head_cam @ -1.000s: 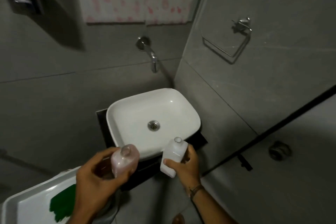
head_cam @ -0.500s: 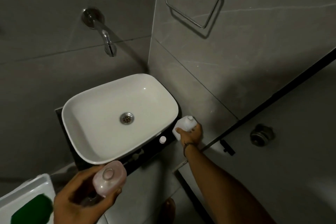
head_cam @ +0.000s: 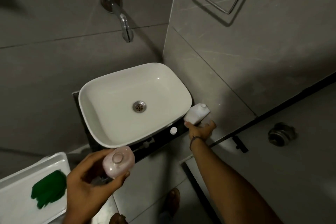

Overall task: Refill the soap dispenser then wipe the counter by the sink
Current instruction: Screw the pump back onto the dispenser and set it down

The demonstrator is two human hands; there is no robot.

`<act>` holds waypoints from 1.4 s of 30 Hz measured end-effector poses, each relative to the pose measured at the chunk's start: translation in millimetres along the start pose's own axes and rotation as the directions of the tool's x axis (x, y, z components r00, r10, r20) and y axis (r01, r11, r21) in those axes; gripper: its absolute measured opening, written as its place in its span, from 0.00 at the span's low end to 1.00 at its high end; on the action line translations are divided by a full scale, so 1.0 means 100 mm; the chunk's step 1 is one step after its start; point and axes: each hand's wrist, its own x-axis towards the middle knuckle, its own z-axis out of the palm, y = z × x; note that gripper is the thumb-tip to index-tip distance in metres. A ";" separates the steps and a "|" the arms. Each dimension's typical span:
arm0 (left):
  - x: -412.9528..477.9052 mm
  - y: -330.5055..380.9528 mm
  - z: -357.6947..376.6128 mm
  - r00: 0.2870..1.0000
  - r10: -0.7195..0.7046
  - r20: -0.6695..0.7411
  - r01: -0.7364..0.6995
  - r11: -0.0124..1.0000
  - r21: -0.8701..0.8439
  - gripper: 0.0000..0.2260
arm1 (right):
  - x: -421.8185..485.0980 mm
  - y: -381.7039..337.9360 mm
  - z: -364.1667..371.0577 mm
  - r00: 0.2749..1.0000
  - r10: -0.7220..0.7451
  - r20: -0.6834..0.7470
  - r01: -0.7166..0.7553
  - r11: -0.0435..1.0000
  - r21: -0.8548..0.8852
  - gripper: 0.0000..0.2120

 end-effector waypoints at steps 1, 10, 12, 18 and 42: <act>0.00 -0.01 -0.02 1.000 0.000 -0.015 0.000 1.000 -0.010 0.30 | -0.12 0.10 -0.01 1.000 -0.001 -0.001 0.001 1.000 -0.026 0.45; -0.12 -0.17 -0.41 0.998 -0.020 -0.061 0.021 1.000 0.017 0.27 | -1.38 0.79 0.47 0.931 0.210 0.299 -0.027 0.855 -0.517 0.14; -0.14 -0.20 -0.48 0.997 -0.005 -0.075 0.008 0.999 0.041 0.27 | -1.37 0.76 0.59 0.930 0.265 0.254 -0.084 0.827 -0.557 0.20; -0.17 -0.26 -0.71 0.994 0.034 -0.109 -0.021 0.993 0.118 0.31 | -1.29 0.81 0.73 0.896 0.400 0.192 -0.299 0.865 -0.404 0.11; 0.28 0.19 -1.25 0.974 0.035 -0.224 -0.029 0.999 0.027 0.27 | -3.35 -1.96 0.38 0.312 -0.654 0.690 0.529 0.722 0.445 0.13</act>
